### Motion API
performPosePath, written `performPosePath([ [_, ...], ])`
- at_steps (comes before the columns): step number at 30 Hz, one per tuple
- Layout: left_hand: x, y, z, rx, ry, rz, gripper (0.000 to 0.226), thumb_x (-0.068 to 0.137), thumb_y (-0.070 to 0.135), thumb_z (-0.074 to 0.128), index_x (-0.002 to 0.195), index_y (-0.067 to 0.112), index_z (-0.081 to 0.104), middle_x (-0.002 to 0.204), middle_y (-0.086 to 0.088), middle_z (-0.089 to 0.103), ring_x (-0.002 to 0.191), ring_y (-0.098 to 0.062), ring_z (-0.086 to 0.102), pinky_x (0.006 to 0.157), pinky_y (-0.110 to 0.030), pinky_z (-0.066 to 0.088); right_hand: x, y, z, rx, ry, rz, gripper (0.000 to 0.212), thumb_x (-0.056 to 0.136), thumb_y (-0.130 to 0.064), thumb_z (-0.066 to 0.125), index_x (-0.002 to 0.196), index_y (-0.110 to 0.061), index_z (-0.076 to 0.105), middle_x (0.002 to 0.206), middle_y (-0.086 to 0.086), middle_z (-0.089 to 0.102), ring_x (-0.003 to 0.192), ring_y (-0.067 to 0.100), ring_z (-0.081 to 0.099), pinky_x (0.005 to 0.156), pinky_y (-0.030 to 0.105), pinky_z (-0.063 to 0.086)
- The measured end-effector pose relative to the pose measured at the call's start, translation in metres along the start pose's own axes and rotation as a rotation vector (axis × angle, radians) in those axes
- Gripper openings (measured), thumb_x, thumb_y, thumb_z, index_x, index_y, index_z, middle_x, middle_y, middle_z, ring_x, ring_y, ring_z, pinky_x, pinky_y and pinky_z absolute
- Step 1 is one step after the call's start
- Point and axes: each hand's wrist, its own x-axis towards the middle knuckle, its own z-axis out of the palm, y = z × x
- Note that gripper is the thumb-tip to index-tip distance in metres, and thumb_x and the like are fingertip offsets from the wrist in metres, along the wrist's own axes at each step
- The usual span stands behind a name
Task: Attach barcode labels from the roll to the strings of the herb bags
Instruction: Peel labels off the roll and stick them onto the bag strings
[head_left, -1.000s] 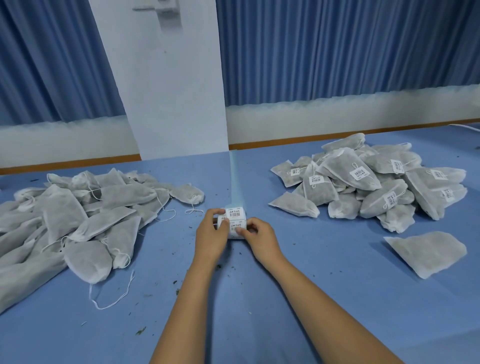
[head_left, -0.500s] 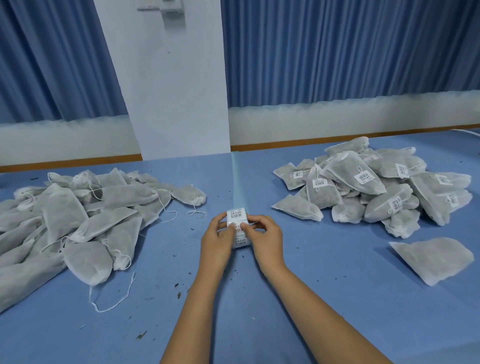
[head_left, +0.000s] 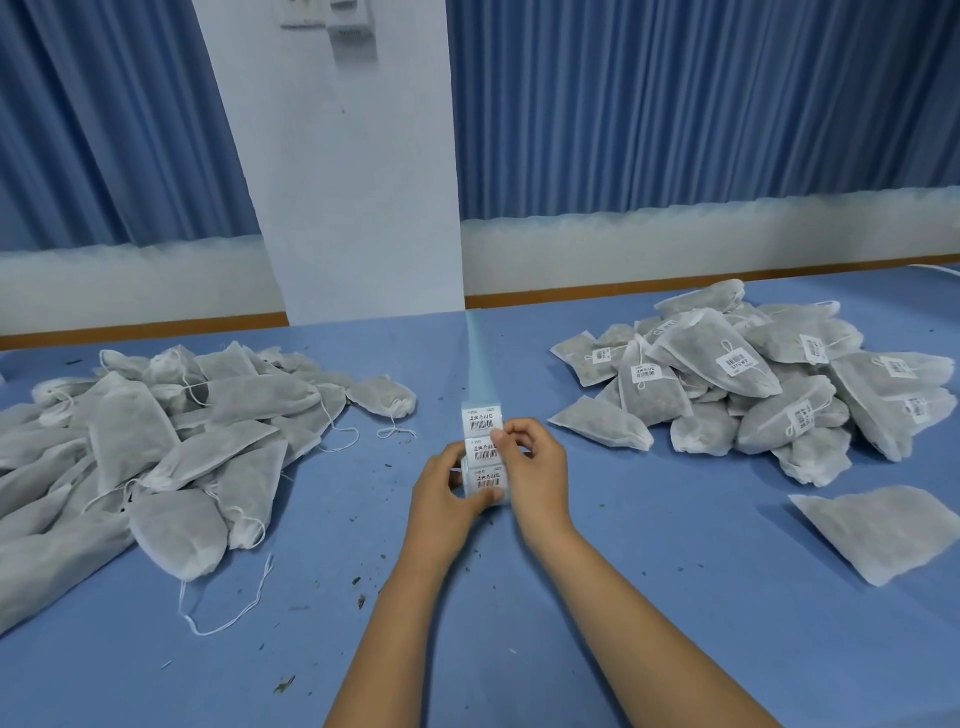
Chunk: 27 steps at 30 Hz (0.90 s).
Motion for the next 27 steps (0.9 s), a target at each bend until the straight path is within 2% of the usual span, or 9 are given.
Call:
performPosePath([
  [4,-0.001,0.0,0.0,-0.003,-0.015,-0.003,0.052,0.075,-0.002,0.074,0.113,0.031,0.061,0.11,-0.002,0.065,0.096,-0.016,0.065,0.086,-0.039,0.055,-0.002,-0.001,0.0,-0.011,-0.031,-0.056,0.015,0.089,-0.005,0.061,0.077,-0.012,0.057,0.078,0.014,0.067,0.069,0.02,0.062,0.061,0.035,0.05],
  [9,-0.003,-0.001,0.0,0.031,-0.026,0.037,0.048,0.074,-0.002,0.076,0.104,0.032,0.062,0.104,-0.001,0.062,0.089,-0.019,0.064,0.083,-0.036,0.054,0.004,-0.001,0.002,0.015,0.029,0.042,0.019,0.087,-0.006,0.065,0.07,-0.012,0.057,0.069,0.007,0.065,0.061,0.016,0.06,0.055,0.028,0.046],
  [12,-0.002,-0.002,-0.001,-0.039,-0.006,0.021,0.026,0.085,0.006,0.07,0.101,0.026,0.065,0.101,-0.004,0.067,0.089,-0.02,0.065,0.082,-0.033,0.054,0.007,0.002,0.007,0.03,0.048,0.13,0.018,0.085,-0.002,0.065,0.071,-0.013,0.059,0.075,0.006,0.063,0.069,0.021,0.06,0.061,0.029,0.048],
  [15,-0.002,-0.003,-0.001,-0.169,0.04,-0.007,0.009,0.093,0.009,0.062,0.093,0.017,0.067,0.088,0.001,0.072,0.082,-0.013,0.066,0.071,-0.022,0.053,0.006,0.007,0.01,0.11,0.068,0.234,0.013,0.083,0.001,0.065,0.086,-0.01,0.06,0.087,0.009,0.063,0.072,0.023,0.062,0.063,0.03,0.051],
  [17,-0.001,-0.003,0.001,-0.223,0.08,-0.037,0.017,0.09,0.002,0.064,0.095,0.018,0.063,0.088,0.003,0.072,0.081,-0.012,0.067,0.067,-0.021,0.053,0.006,0.009,0.01,0.128,0.095,0.263,0.017,0.083,0.002,0.064,0.096,-0.007,0.058,0.089,0.007,0.061,0.068,0.017,0.062,0.057,0.023,0.05],
  [19,-0.002,-0.003,0.004,-0.299,0.107,-0.066,0.035,0.087,-0.006,0.064,0.103,0.023,0.057,0.091,0.0,0.071,0.083,-0.014,0.07,0.066,-0.024,0.055,0.006,0.008,0.008,0.159,0.1,0.265,0.018,0.084,0.004,0.063,0.099,-0.005,0.057,0.088,0.005,0.061,0.065,0.013,0.061,0.051,0.018,0.048],
  [22,0.0,-0.006,0.006,-0.342,0.115,-0.089,0.059,0.084,-0.011,0.062,0.118,0.036,0.05,0.092,0.001,0.071,0.085,-0.011,0.071,0.067,-0.019,0.053,0.007,0.007,0.007,0.166,0.08,0.196,0.018,0.084,0.008,0.061,0.091,-0.008,0.057,0.09,0.007,0.062,0.074,0.015,0.062,0.058,0.018,0.05],
  [24,0.002,-0.009,0.007,-0.31,0.115,-0.11,0.064,0.084,-0.012,0.061,0.125,0.035,0.046,0.095,0.001,0.071,0.086,-0.007,0.07,0.072,-0.019,0.051,0.007,0.009,0.007,0.117,0.051,0.171,0.019,0.084,0.008,0.062,0.091,-0.008,0.057,0.094,0.011,0.063,0.083,0.02,0.062,0.065,0.021,0.051],
  [27,0.005,-0.014,0.007,-0.281,0.099,-0.109,0.062,0.082,-0.014,0.061,0.124,0.03,0.05,0.097,-0.002,0.071,0.086,-0.009,0.071,0.072,-0.021,0.053,0.005,0.013,0.005,0.105,0.03,0.207,0.018,0.083,0.003,0.066,0.098,-0.004,0.058,0.093,0.01,0.065,0.082,0.019,0.064,0.062,0.021,0.052],
])
